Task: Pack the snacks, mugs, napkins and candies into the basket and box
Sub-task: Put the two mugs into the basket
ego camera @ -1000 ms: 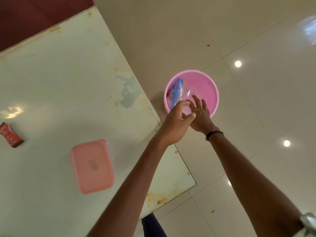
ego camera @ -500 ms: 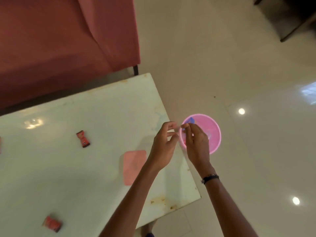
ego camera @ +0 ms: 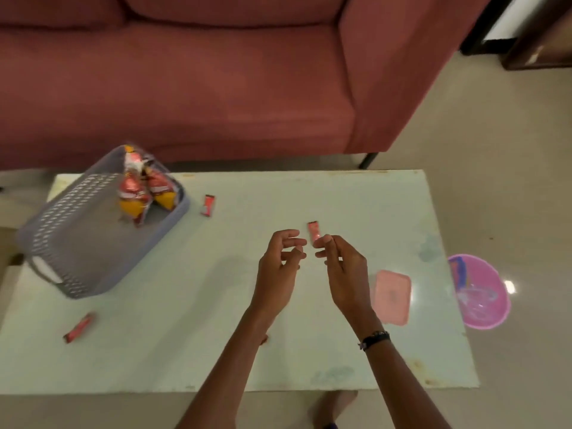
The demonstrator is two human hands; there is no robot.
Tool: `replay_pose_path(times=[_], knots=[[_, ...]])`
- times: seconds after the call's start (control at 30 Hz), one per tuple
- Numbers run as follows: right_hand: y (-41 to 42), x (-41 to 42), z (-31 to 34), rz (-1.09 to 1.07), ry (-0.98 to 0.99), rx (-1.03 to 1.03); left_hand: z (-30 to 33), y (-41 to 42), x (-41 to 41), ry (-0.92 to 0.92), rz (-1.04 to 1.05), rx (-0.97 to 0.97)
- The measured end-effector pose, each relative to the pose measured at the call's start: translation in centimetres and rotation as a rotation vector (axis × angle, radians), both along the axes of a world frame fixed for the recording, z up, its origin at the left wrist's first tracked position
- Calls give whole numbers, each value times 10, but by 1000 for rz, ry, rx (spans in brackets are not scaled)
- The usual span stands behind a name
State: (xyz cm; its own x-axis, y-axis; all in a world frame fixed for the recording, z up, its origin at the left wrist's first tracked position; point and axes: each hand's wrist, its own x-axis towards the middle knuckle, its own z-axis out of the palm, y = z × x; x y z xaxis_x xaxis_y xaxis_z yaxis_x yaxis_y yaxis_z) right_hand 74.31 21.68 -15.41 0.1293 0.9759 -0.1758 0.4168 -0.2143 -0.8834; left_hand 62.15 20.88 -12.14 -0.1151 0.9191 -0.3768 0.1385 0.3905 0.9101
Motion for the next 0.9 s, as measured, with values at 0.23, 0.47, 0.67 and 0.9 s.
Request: replay_pose_path(times=[0.23,0.47,0.67,0.9], knots=[[-19,-155,-4,106,75,-57,2,-38,-170,12,143,-18],[-18,-269,-15,217,62,-64,-12,-59,-293,30,259,-18],[-6,-317,-27,305,5,-51,-26,-65,-338,19,339,-23],[13,-337,-40,388,-77,-86,-40,-71,-359,-6,422,-42]])
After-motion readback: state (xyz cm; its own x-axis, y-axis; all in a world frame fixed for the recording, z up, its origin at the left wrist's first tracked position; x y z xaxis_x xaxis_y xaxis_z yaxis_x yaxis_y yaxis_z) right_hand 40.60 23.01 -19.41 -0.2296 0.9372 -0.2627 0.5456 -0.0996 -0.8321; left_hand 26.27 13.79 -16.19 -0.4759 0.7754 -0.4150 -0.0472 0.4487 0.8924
